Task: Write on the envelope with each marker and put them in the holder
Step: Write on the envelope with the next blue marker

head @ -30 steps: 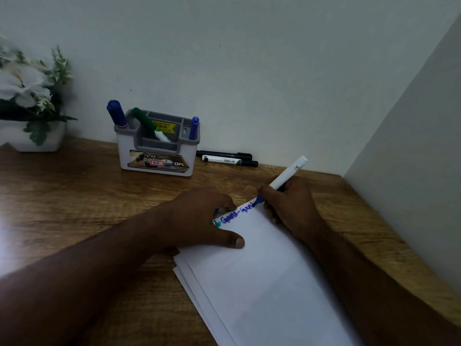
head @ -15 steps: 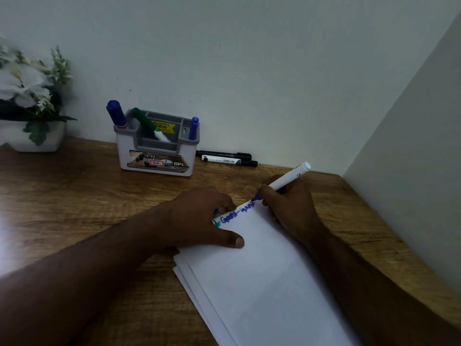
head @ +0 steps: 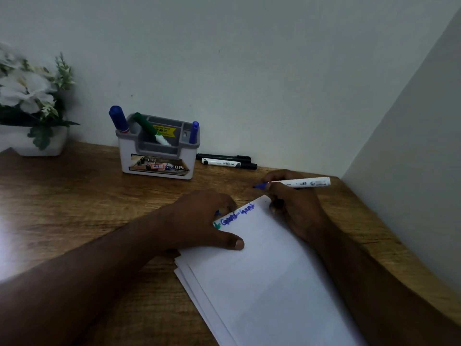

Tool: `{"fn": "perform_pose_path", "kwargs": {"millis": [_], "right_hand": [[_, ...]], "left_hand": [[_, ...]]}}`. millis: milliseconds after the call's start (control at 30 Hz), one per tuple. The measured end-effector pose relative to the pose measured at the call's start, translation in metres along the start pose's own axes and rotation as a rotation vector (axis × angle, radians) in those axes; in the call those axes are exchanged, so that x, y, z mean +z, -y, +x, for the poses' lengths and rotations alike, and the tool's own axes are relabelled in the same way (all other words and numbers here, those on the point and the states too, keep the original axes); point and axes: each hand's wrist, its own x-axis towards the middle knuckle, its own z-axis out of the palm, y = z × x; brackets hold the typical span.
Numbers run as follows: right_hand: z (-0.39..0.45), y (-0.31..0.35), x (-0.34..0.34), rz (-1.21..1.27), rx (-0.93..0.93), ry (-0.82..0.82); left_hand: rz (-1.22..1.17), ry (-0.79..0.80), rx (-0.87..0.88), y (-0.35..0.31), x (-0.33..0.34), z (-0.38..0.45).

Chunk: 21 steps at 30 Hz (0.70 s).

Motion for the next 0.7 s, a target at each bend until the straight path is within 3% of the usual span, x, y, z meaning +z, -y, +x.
{"fn": "perform_pose_path", "kwargs": {"millis": [133,300,567,700], "right_hand": [[-0.002,0.010,0.000,0.096,-0.100,0.110],[-0.013,0.014,0.009,-0.026,-0.048,0.287],[-0.018,0.012,0.021,-0.013,0.039,0.378],[-0.020,0.014,0.029,-0.114,-0.027,0.414]], "left_hand": [[-0.169,-0.097,0.004,0.001,0.003,-0.002],[-0.525,-0.288,0.065,0.008,0.003,0.001],[-0.468,-0.304,0.138,0.006,0.000,-0.008],[-0.452,-0.288,0.181,0.012,0.004,-0.003]]}}
